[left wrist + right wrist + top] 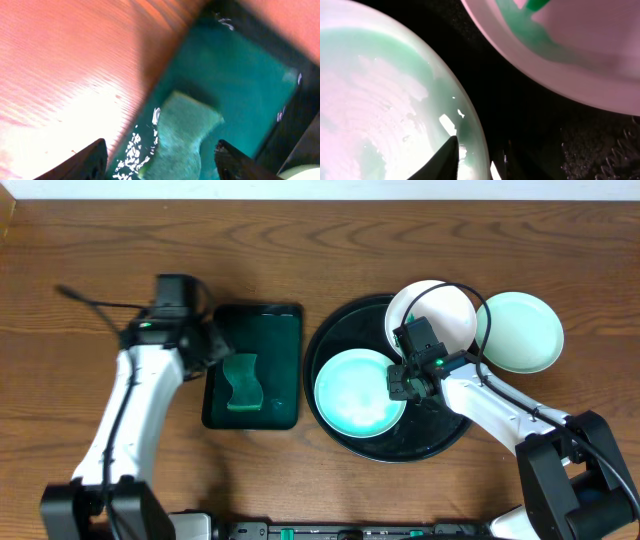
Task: Clean dirty plates on tray and stack at the side
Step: 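Release the sponge and withdraw the left gripper to the left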
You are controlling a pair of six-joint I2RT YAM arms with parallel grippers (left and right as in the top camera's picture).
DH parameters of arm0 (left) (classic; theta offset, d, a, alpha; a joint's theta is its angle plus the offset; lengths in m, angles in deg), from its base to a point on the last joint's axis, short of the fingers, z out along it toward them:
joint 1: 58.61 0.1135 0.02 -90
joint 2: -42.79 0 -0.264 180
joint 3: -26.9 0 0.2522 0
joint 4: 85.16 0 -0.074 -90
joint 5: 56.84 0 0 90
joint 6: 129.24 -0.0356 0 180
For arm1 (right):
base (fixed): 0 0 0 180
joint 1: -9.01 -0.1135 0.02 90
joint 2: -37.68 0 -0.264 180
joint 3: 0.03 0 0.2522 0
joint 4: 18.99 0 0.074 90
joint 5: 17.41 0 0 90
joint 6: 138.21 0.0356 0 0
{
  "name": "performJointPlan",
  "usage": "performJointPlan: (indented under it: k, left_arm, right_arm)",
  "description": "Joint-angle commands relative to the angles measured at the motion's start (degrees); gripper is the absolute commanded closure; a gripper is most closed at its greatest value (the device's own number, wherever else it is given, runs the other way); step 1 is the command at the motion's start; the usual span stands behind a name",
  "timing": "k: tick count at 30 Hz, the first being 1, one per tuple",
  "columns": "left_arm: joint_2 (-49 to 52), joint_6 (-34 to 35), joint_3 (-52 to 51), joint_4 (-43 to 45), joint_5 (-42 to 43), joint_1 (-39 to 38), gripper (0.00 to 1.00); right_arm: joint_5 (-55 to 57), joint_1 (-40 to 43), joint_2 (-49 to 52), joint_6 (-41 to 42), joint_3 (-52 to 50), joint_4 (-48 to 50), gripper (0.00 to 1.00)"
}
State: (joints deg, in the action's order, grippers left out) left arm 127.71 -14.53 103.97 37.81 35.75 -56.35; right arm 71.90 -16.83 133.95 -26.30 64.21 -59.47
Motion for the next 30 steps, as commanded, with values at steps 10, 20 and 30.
performJointPlan:
  k: [10,20,30]
  left_arm:
    - [-1.6,1.0,1.0,-1.4,-0.7,7.4,0.21]
    - [-1.6,1.0,1.0,-1.4,-0.7,7.4,0.20]
    - [-1.6,1.0,1.0,-1.4,-0.7,7.4,0.20]
  right_arm:
    - [-0.9,-0.5,0.5,0.3,-0.3,0.1,0.60]
    - [-1.3,-0.5,0.5,0.9,-0.3,-0.5,0.66]
    - [-1.3,-0.5,0.5,4.3,-0.9,-1.6,0.75]
